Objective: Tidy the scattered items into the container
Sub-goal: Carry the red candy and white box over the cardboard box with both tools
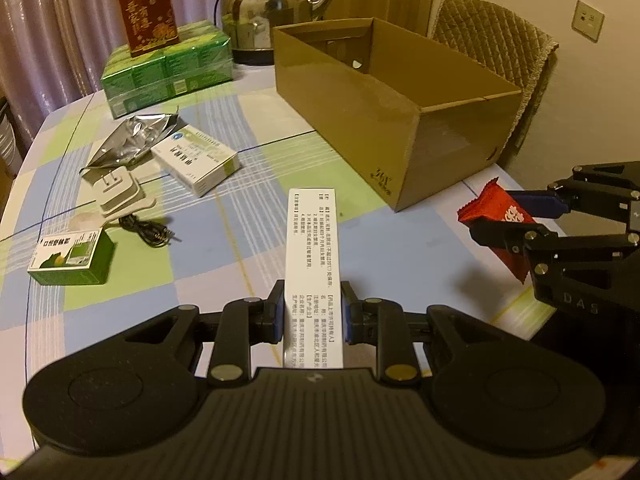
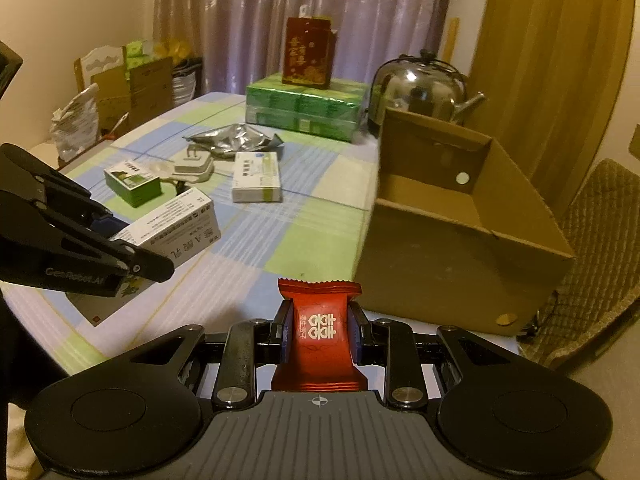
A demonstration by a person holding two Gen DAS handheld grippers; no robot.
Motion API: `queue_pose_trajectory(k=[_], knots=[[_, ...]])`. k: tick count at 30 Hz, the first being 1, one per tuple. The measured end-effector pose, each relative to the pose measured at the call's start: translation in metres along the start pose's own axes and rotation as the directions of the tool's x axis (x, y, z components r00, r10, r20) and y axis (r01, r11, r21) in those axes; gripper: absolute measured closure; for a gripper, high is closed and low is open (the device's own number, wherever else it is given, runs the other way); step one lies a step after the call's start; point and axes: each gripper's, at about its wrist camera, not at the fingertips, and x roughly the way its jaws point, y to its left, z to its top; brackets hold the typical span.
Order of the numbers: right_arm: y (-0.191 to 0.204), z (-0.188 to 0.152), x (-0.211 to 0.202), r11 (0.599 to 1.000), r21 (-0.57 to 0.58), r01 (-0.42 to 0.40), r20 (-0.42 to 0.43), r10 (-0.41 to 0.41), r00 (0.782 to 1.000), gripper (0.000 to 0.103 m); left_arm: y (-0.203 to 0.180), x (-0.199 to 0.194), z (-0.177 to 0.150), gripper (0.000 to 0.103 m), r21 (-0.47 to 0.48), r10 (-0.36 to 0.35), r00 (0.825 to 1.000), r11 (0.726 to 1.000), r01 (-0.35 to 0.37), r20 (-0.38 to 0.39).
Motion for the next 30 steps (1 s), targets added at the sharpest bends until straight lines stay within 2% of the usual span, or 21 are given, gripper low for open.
queue_pose_trajectory(k=[6,10,17,20,23,27,30], knots=[[-0.016,0.004,-0.007,0.999,0.031,0.026,0.021,-0.027,0.999,0.079,-0.006,-0.003,0.010,0.082,0.018,-0.019,1.000,1.000,0.019,0.013],[-0.034,0.015,-0.013,0.998,0.040,0.056,0.049,-0.058,0.997,0.079,-0.015,-0.003,0.032,0.082,0.067,-0.039,0.998,0.997,0.036,0.040],[-0.078,0.045,-0.017,0.991,0.051,0.120,0.109,-0.125,0.986,0.079,-0.038,0.003,0.091,0.082,0.148,-0.099,0.990,0.985,0.083,0.105],[-0.101,0.062,-0.013,0.990,0.067,0.127,0.128,-0.135,0.983,0.079,-0.048,0.014,0.123,0.082,0.152,-0.160,0.980,0.978,0.141,0.117],[-0.124,0.082,-0.005,0.987,0.076,0.141,0.147,-0.151,0.978,0.079,-0.056,0.029,0.155,0.082,0.179,-0.179,0.976,0.972,0.155,0.127],[-0.159,0.105,0.016,0.983,0.133,0.126,0.140,-0.145,0.980,0.079,-0.062,0.053,0.194,0.082,0.173,-0.205,0.970,0.968,0.182,0.127],[-0.180,0.117,0.038,0.976,0.200,0.085,0.106,-0.108,0.988,0.079,-0.065,0.076,0.213,0.082,0.160,-0.204,0.972,0.970,0.184,0.115]])
